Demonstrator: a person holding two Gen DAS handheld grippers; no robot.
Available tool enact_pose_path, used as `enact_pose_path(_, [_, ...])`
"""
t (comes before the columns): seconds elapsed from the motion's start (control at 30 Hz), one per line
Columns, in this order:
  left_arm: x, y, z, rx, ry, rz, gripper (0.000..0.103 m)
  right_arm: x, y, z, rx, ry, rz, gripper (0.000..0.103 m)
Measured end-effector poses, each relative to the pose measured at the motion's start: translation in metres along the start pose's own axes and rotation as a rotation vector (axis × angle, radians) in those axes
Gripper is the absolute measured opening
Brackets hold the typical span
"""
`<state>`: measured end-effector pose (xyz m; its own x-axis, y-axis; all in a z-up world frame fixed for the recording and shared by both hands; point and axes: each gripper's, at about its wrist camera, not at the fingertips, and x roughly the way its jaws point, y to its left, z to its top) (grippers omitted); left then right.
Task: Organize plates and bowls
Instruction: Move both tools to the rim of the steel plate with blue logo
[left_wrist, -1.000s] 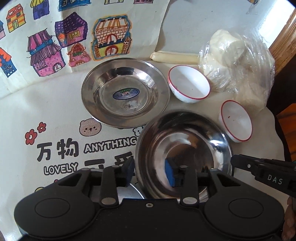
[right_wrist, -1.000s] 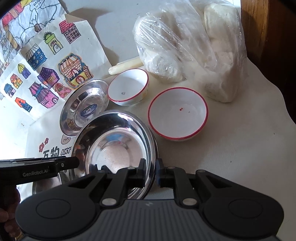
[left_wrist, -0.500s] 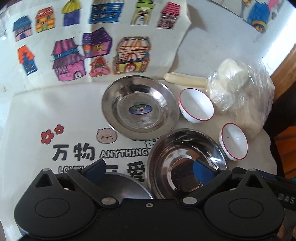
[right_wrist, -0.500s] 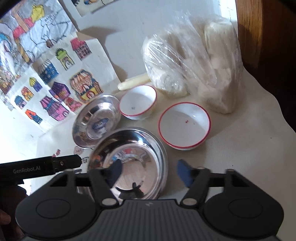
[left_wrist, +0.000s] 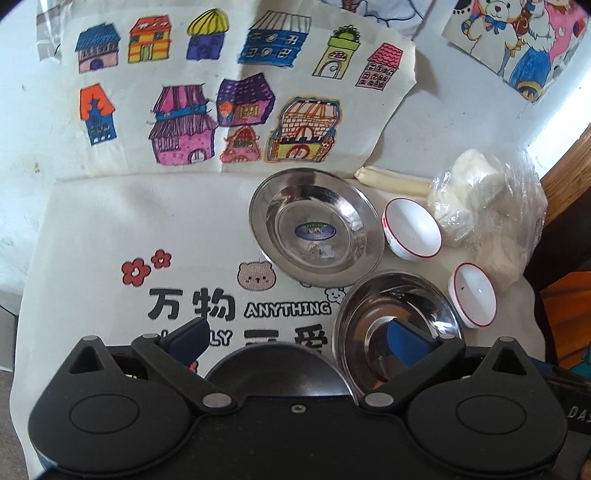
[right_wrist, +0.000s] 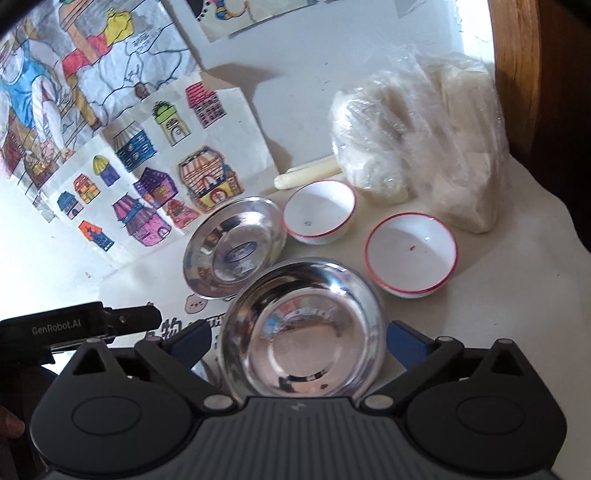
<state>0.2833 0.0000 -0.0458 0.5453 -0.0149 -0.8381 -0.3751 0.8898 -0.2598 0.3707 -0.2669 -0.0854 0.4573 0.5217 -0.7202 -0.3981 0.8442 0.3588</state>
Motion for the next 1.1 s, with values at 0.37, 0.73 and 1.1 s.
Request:
enact_pose_path(0.37, [0.007, 0.037, 0.004, -0.044, 0.071, -0.06, 0.102, 0.014, 0.025, -0.008, -0.029, 0.051, -0.019, 0.103])
enact_pose_path(0.73, [0.045, 0.063, 0.059, -0.01, 0.072, -0.011, 0.102, 0.042, 0.031, 0.013, -0.015, 0.048, -0.024, 0.103])
enact_pose_path(1.1, [0.108, 0.066, 0.095, 0.0, 0.101, 0.009, 0.102, 0.089, 0.034, 0.062, 0.03, 0.037, 0.05, 0.101])
